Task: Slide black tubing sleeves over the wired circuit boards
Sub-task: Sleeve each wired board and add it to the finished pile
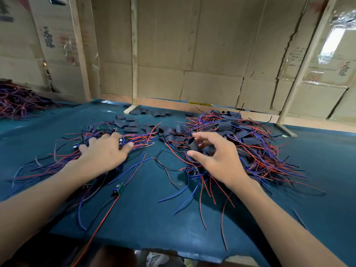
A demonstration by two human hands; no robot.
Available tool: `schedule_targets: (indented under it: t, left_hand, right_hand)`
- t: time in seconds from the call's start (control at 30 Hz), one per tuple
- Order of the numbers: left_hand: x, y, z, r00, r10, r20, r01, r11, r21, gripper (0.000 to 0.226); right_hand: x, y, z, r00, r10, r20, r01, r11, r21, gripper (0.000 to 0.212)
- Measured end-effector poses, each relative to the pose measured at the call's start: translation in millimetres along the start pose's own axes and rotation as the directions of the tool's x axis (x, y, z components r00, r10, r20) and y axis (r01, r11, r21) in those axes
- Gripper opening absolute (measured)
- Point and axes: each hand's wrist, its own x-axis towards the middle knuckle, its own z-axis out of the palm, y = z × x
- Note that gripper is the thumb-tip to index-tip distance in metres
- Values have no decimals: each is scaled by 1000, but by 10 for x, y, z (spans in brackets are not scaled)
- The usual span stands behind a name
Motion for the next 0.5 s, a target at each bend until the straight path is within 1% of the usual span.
schedule_targets:
  t: [0.03,0.07,0.1,0.17,0.2,0.27,0.33,0.4,0.5]
  left_hand:
    - [25,10,-36,1000,-27,3,27,1000,3,60]
    - [36,19,-68,999,-45,-19,46,998,49,59]
    - [38,32,-90,997,-38,-69,47,989,137,56]
    - [27,71,-114,983,39,-181,20,949,314,44]
    - [19,103,-134,978,61,-197,9,942,337,37]
    - [15,166,-201,984,49,-170,4,954,301,24]
    - [24,224,-277,985,45,-164,-2,967,256,19]
    - [49,266,-370,978,55,-203,-14,981,195,19]
    - [93,338,-568,961,66,-268,-62,998,23,16]
  right_hand:
    - [2,-5,0,1000,-5,0,5,1000,1,49]
    - [2,-6,-1,1000,-13,0,13,1000,0,49]
    - [4,-4,-1,1000,-21,1,21,1000,-3,49]
    - [-2,-3,0,999,-32,4,32,999,-6,49]
    - [-5,-3,-2,999,-34,5,35,999,-8,48]
    - [-6,-5,-4,999,-42,8,43,999,-16,48]
    - [-2,-19,-12,999,-52,1,52,999,-14,49]
    - [5,-33,-21,998,-56,-7,56,998,-6,49]
    - [7,-61,-21,999,-27,-31,28,999,37,49]
